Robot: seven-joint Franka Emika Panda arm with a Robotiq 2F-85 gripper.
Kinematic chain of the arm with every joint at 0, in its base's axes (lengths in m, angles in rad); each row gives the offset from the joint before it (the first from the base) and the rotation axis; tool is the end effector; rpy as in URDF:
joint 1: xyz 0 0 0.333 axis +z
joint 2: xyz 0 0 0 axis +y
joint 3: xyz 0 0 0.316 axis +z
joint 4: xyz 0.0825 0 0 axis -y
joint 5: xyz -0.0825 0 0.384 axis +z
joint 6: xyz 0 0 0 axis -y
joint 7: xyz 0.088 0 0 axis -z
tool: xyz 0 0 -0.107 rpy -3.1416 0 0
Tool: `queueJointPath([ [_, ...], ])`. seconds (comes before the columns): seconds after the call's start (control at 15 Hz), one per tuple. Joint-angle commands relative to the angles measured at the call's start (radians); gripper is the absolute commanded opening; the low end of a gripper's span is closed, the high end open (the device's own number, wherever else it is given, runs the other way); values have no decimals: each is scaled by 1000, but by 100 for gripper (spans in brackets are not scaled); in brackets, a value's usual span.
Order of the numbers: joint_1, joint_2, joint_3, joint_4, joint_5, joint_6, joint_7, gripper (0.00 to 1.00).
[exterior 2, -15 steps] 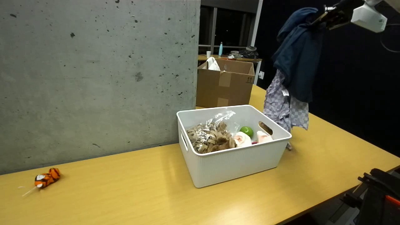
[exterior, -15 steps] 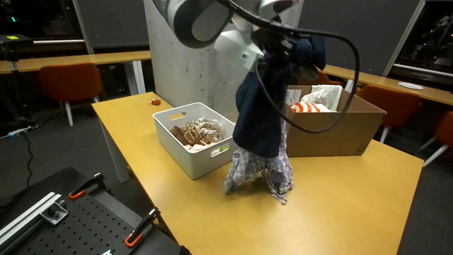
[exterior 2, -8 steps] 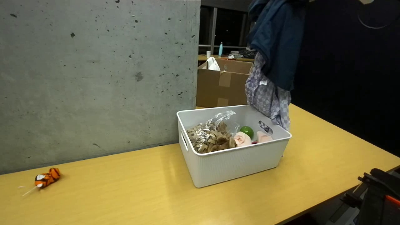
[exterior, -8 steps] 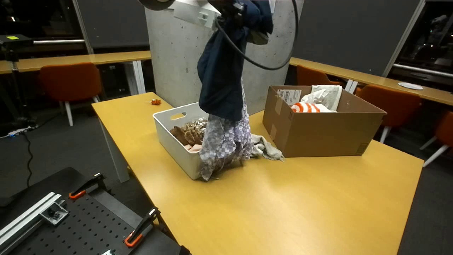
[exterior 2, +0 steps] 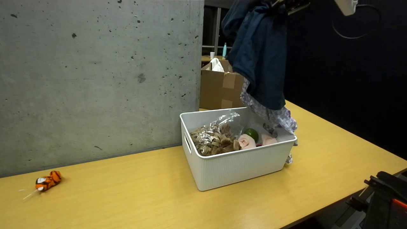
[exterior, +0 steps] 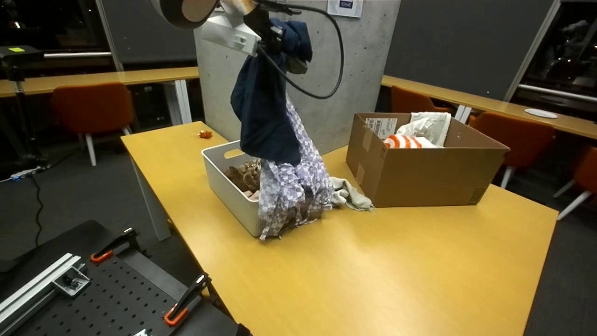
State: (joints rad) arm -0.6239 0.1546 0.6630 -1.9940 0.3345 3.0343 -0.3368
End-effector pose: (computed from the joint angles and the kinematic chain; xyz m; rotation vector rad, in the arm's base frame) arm 0.6288 -0.0206 0.5061 -2.6966 -0.0102 -1.3421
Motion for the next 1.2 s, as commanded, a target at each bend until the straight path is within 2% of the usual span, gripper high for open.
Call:
queueJointPath([
  [0.0, 23, 47, 13, 3, -20, -46, -24, 7],
  [0.27, 83, 101, -34, -44, -106, -142, 13, 7],
  [0.47, 142, 213, -102, -16, -220, -201, 47, 7],
  [0.53, 256, 243, -221, 11, -183, -221, 11, 7],
  [0.73, 369, 384, -363, 119, -221, -234, 26, 7],
  [0.87, 405, 470, -400, 206, -211, -258, 21, 7],
  [1.13, 420, 586, -398, 358, -186, -343, 13, 7],
])
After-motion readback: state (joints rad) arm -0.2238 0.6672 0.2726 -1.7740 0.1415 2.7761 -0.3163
